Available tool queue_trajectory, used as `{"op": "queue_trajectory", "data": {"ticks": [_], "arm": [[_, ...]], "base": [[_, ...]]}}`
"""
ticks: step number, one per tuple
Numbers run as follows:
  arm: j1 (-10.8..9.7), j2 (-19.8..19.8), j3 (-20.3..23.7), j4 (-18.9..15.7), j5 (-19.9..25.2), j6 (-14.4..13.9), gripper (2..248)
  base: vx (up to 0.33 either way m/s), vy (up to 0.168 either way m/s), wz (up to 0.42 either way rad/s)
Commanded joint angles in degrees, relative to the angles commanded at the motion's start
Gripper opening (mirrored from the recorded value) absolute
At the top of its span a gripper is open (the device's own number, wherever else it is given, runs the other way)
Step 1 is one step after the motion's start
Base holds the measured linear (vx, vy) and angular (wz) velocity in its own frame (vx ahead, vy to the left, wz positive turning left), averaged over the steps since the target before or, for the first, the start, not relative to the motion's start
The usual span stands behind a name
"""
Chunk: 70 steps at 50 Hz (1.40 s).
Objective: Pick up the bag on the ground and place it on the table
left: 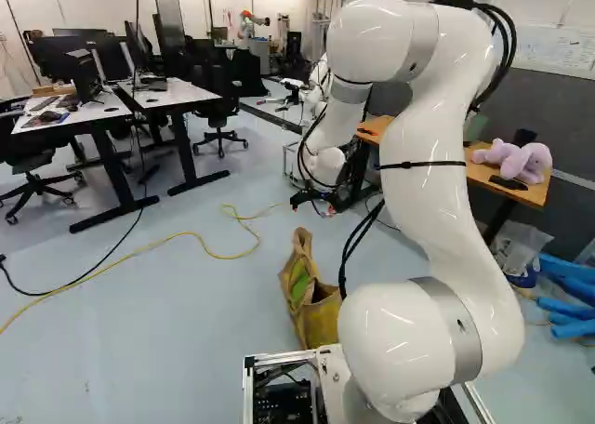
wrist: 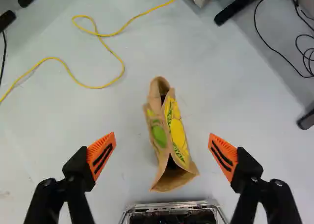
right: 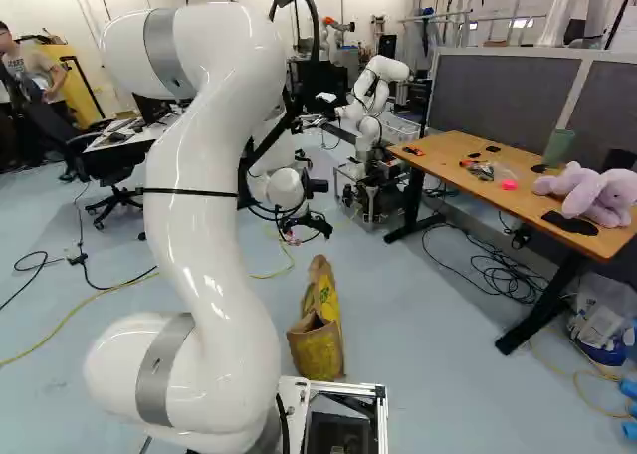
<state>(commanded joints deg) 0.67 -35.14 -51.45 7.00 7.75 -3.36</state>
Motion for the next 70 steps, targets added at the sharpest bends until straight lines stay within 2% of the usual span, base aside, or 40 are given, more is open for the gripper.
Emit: {"op": "queue_trajectory", "data": {"ticks": [43,51,70], "arm": [[0.0,-9.12,-4.96,0.0,0.0,-25.46,247],[0.0,-10.82,-5.96,0.0,0.0,-27.05,247],[0.0,-14.86,-8.44,0.0,0.0,-27.33,247]], "base": [[0.0,0.0,0.0],[0.0,0.0,0.0],[0.0,0.0,0.0]]}}
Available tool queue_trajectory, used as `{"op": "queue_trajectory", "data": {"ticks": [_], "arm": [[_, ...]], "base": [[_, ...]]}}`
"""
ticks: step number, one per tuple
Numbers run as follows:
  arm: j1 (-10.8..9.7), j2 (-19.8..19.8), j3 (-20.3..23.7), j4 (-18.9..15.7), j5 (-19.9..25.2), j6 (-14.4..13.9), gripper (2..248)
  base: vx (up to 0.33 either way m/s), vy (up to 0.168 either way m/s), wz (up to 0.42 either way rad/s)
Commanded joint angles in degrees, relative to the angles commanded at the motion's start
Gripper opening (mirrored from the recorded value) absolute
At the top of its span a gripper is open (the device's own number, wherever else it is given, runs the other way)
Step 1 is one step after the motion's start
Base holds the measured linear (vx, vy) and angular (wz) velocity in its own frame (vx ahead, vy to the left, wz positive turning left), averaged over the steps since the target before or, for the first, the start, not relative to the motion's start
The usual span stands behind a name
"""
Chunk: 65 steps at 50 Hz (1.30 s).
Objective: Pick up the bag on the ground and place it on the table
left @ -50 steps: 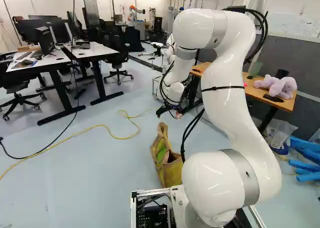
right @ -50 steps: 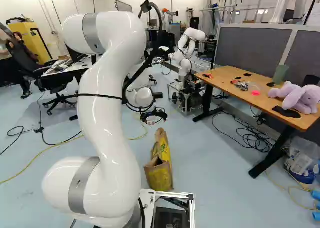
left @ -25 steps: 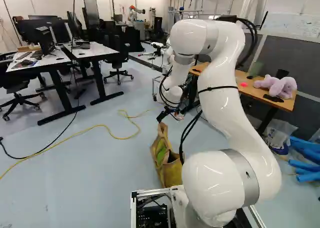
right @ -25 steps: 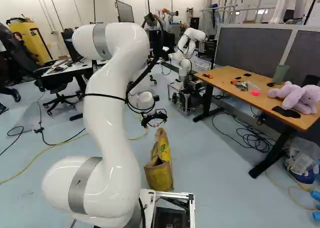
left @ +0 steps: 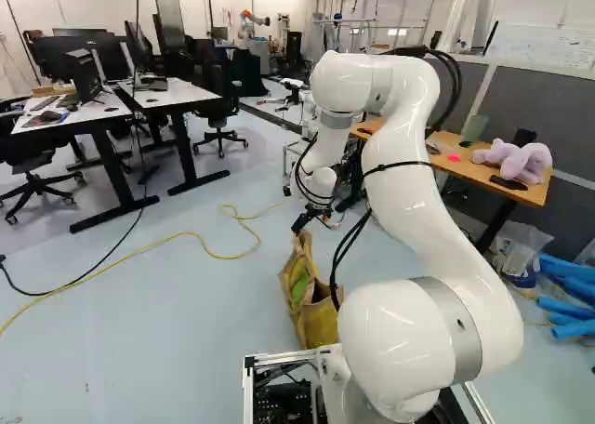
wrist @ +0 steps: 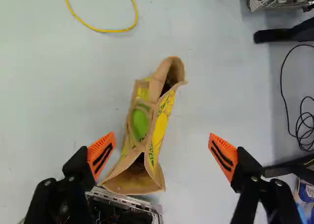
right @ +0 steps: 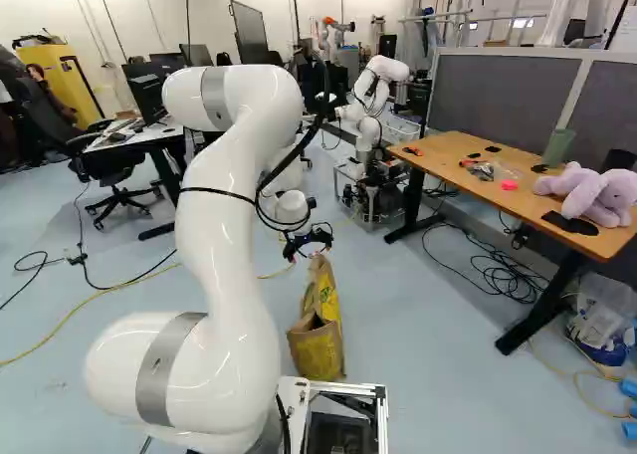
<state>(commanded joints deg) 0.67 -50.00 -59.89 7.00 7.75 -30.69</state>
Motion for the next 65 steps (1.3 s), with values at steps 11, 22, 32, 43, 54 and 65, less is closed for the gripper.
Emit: {"op": "queue_trajectory", "data": {"ticks": [11,22,32,43,54,65], "arm": [[0.0,-2.34,-1.5,0.0,0.0,0.0,247],[0.0,-4.67,-3.04,0.0,0.0,0.0,247],[0.0,-6.8,-4.48,0.0,0.0,0.0,247],[0.0,-9.13,-6.11,0.0,0.0,0.0,247],[0.0,-11.46,-7.78,0.0,0.0,0.0,247],[0.0,-13.78,-9.5,0.0,0.0,0.0,247]], "base": [[0.0,0.0,0.0],[0.0,0.0,0.0],[0.0,0.0,0.0],[0.0,0.0,0.0],[0.0,0.0,0.0],[0.0,0.0,0.0]]}}
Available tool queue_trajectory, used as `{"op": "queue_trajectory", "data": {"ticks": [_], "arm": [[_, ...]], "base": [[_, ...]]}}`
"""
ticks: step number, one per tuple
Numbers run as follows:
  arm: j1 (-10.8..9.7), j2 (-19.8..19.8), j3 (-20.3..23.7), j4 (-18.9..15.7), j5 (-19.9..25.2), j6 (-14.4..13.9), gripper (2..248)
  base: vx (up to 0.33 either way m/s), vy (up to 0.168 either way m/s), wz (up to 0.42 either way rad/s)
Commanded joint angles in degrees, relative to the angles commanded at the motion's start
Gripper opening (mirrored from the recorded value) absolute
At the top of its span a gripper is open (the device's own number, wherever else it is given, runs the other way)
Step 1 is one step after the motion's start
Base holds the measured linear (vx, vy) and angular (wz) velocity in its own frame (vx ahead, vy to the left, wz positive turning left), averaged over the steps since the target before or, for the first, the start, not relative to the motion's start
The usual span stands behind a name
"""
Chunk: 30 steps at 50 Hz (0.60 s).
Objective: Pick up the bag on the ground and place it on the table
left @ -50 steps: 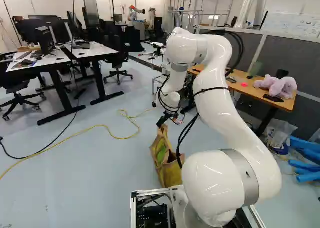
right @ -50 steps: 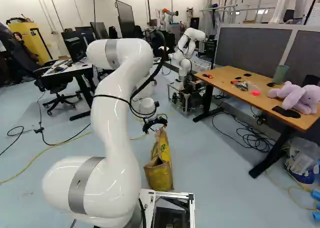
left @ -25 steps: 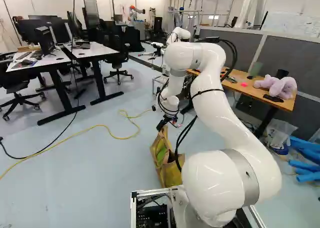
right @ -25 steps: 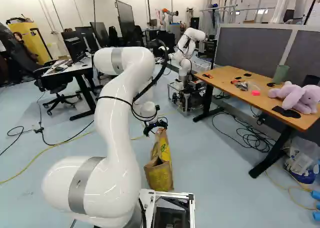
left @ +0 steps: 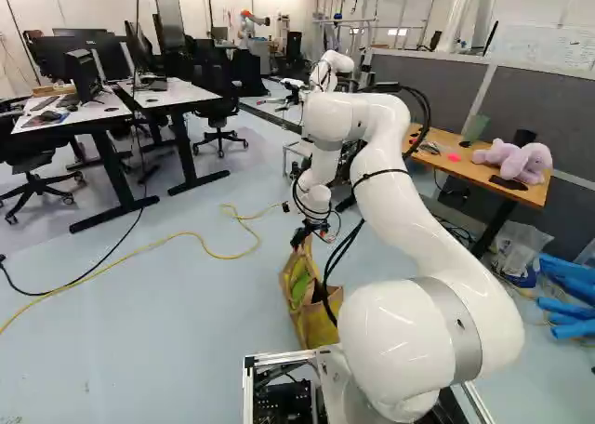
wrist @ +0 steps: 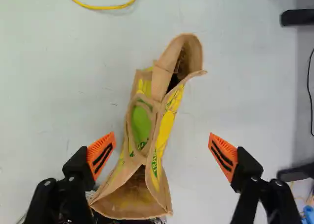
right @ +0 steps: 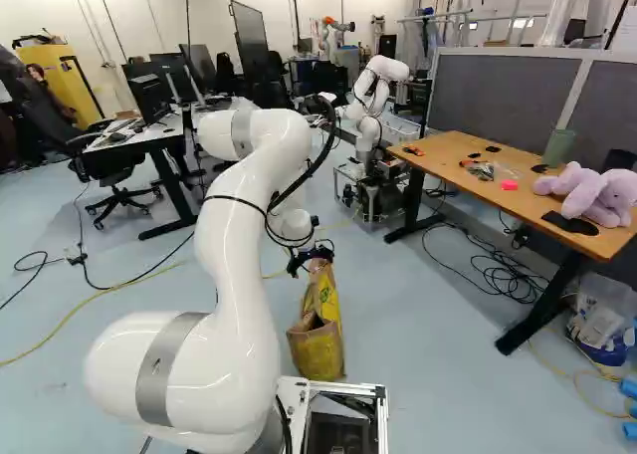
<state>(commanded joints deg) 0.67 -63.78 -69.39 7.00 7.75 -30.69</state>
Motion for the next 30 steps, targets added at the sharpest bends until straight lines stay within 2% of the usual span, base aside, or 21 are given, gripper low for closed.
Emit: {"op": "queue_trajectory", "data": {"ticks": [30], "arm": [[0.0,-6.36,-4.94,0.0,0.0,0.0,247]], "base": [[0.0,0.0,0.0]]}}
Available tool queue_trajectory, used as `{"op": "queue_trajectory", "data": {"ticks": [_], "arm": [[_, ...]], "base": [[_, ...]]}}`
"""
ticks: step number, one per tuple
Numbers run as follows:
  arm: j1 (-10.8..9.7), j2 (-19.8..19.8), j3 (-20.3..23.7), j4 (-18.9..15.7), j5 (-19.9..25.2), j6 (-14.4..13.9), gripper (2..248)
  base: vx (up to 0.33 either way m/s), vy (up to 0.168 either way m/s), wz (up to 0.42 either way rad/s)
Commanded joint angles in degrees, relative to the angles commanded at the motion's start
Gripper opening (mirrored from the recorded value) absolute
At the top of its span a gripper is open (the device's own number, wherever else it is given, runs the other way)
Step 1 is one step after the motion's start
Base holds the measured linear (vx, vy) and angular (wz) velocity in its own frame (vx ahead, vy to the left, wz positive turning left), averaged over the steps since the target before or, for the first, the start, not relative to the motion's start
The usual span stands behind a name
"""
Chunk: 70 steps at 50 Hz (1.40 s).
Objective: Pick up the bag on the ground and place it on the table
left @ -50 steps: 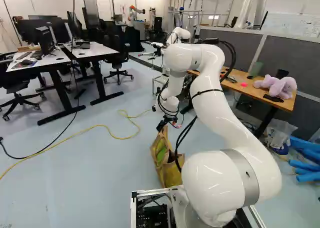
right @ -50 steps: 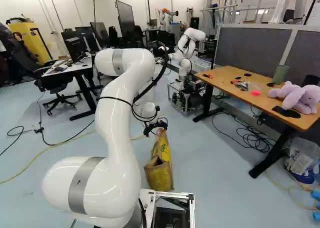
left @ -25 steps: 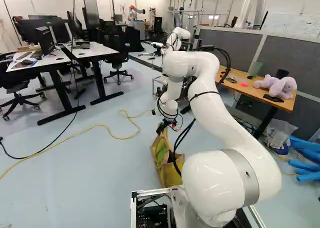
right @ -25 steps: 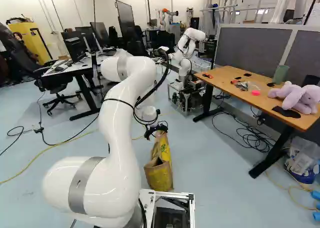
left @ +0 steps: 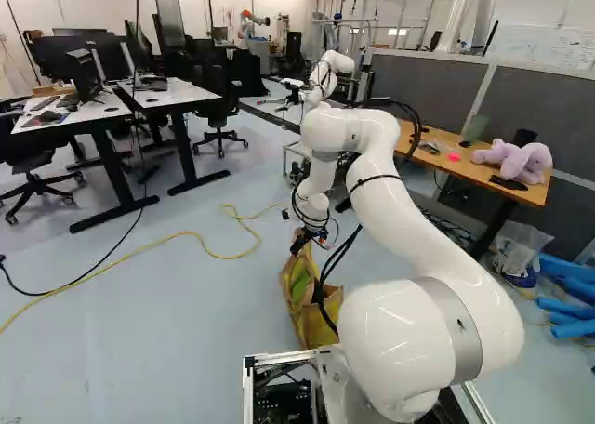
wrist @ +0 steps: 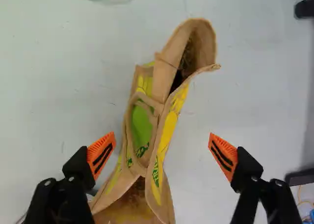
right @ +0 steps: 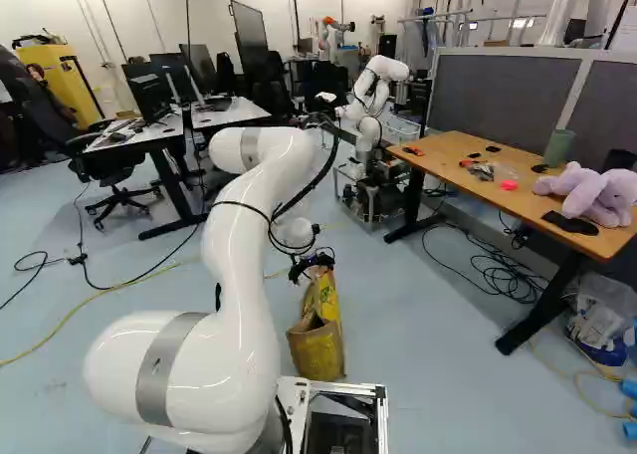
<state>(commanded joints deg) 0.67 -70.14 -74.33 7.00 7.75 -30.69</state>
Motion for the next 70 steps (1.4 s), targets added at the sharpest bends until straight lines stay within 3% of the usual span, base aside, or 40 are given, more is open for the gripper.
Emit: {"op": "queue_trajectory", "data": {"ticks": [70], "arm": [[0.0,-14.95,-13.03,0.0,0.0,0.0,247]], "base": [[0.0,0.0,0.0]]}}
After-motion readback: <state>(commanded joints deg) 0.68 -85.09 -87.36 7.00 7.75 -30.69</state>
